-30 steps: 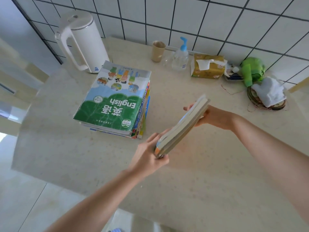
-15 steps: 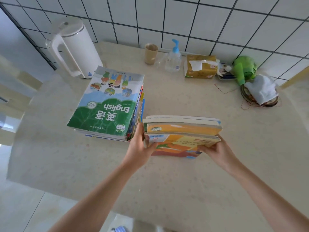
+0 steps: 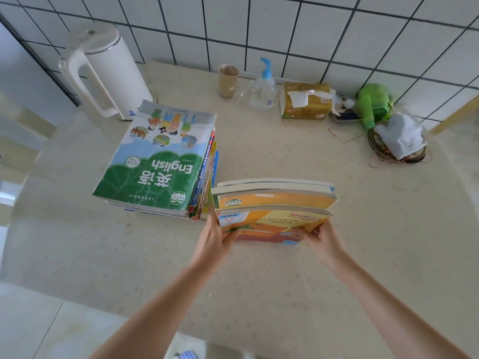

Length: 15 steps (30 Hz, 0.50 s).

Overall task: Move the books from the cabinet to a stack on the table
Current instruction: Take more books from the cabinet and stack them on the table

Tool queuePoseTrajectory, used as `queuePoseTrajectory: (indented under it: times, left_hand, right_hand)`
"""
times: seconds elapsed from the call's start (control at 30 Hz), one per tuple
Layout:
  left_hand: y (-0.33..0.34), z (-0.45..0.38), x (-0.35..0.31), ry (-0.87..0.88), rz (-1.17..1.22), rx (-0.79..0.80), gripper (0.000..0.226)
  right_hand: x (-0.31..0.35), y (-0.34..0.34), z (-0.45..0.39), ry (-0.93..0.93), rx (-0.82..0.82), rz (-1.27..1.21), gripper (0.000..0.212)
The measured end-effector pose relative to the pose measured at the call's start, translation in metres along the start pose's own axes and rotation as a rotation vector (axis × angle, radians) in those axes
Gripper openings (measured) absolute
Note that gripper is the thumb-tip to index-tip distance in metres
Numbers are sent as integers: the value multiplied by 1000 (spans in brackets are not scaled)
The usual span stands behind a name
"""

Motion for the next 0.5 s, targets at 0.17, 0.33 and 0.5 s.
queuePoseTrajectory:
  times: [0.17,0.33,0.5]
  left_hand:
    - [0,7,-4,-13,-16,12,68]
    - [-6,20,-31,44,-3,20,65]
    - [-28,21,-67,107,25,65,62]
  right_hand:
    - [12,-11,4,1,-12,43,34]
    - [46,-32,19,-44,15,12,34]
    - [96,-56,27,-154,52,2,45]
Point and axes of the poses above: each hand's wrist, its own z-axis away from the middle knuckle, its own y-axis out of the palm, x = y × z, the point moved 7 cm from there along -z, towards the middle knuckle, and after that the axes turned 14 degrees about z, right-handed, at the moved point
